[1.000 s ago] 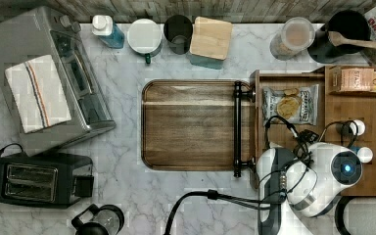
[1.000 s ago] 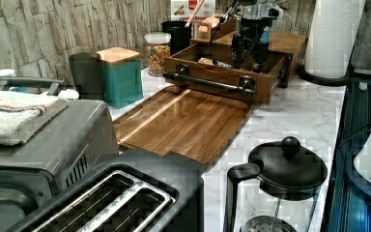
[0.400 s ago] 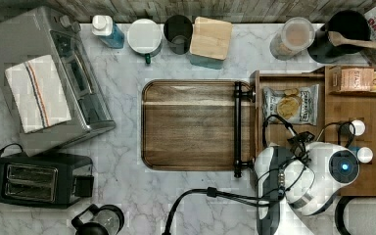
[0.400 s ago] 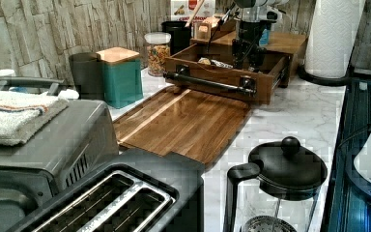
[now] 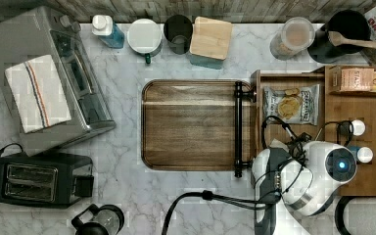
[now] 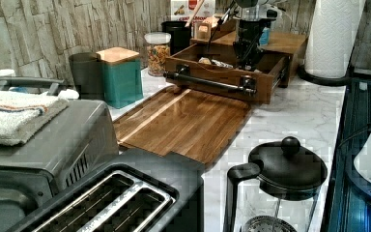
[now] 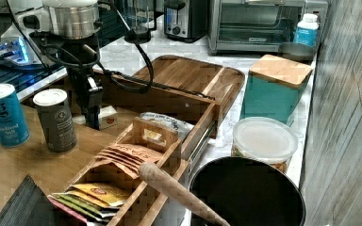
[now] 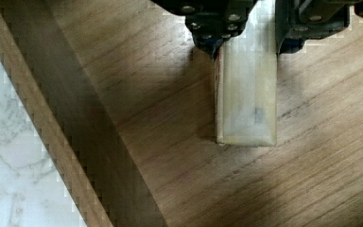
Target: Pick up the butter.
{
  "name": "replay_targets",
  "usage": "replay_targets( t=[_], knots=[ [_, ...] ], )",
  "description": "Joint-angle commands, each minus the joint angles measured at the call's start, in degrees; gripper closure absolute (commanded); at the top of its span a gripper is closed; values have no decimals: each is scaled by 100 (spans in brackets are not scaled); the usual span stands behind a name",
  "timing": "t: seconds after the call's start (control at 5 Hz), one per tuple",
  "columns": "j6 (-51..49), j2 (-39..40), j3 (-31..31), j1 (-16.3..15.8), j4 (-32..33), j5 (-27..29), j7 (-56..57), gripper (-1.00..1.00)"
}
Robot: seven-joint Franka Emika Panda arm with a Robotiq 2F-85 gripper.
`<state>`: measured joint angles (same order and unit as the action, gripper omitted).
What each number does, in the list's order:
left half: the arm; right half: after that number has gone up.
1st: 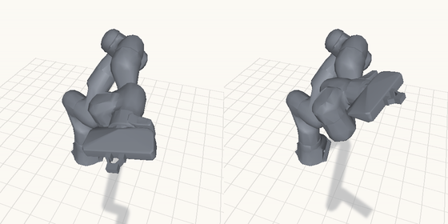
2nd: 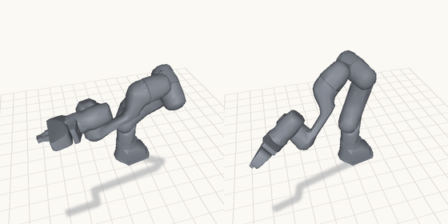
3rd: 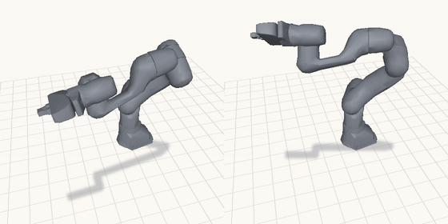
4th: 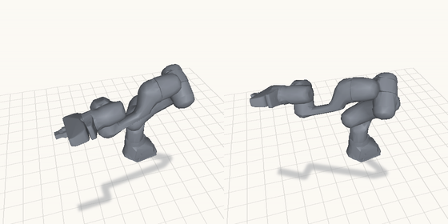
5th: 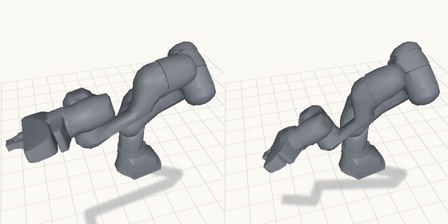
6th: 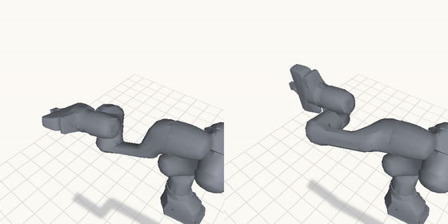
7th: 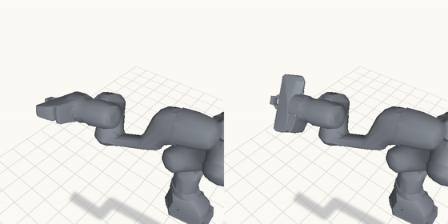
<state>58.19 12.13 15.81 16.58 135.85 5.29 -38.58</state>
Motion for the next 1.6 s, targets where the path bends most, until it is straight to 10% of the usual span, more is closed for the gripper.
replay_targets(
  t=[0.2,0.6,1.2,1.6],
  knots=[
    [708,-1097,184,-203,512,-927,-400,100],
    [-701,-1380,199,-385,-752,-1732,-719,100],
    [-3278,-1203,-140,-693,-2962,-1503,-426,100],
    [-3271,-1647,-1350,-1032,-2606,-1596,-2364,100]
  ],
)
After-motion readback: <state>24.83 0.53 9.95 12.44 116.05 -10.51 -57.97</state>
